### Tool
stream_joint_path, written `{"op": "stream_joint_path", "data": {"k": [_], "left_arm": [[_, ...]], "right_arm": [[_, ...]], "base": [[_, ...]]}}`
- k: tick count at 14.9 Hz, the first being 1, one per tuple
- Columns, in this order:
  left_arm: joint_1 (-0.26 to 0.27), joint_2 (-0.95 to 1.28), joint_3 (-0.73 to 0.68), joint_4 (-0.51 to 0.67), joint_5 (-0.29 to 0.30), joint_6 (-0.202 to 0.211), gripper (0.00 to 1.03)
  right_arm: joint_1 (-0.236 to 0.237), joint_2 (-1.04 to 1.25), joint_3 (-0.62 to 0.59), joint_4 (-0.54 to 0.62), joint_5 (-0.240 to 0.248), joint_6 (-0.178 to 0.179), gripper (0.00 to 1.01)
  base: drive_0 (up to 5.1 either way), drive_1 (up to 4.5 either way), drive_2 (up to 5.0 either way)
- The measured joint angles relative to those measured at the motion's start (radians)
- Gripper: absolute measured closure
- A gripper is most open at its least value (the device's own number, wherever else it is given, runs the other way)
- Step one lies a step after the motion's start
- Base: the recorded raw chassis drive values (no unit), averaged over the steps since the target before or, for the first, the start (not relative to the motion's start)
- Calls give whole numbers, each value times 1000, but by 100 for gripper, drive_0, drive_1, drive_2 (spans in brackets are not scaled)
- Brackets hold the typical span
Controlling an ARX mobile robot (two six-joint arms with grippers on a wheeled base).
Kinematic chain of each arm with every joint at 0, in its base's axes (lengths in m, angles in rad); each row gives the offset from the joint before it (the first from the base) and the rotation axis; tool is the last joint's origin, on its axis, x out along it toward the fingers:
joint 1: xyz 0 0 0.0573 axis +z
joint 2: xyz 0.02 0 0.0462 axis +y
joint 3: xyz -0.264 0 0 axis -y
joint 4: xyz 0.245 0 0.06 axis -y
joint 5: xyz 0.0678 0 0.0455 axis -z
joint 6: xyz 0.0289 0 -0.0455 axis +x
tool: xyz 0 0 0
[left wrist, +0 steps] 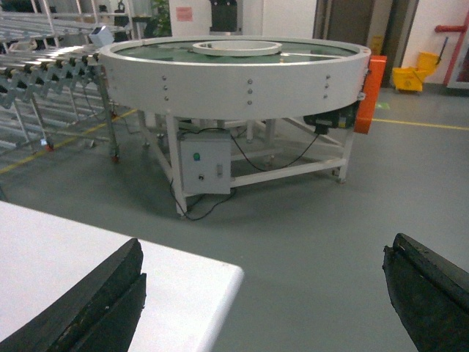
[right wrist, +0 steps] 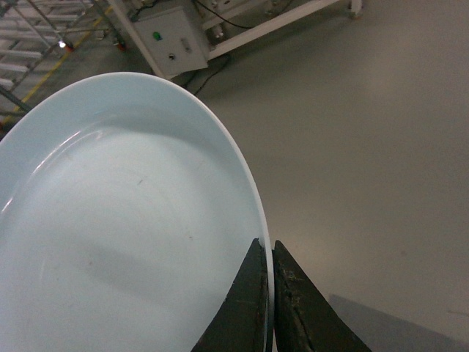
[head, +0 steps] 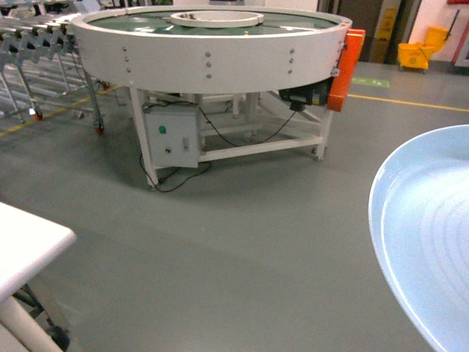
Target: Place blue tray on left shelf second layer neatly
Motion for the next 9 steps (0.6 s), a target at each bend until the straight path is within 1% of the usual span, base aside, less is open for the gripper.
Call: {"op": "stream_joint_path", "data": {"k": [9], "left_arm": [[0, 0, 0, 2, 2, 0, 5]], "right_arm": [[0, 1, 0, 0, 4, 0, 99]], "base": [[200, -97, -581]]}}
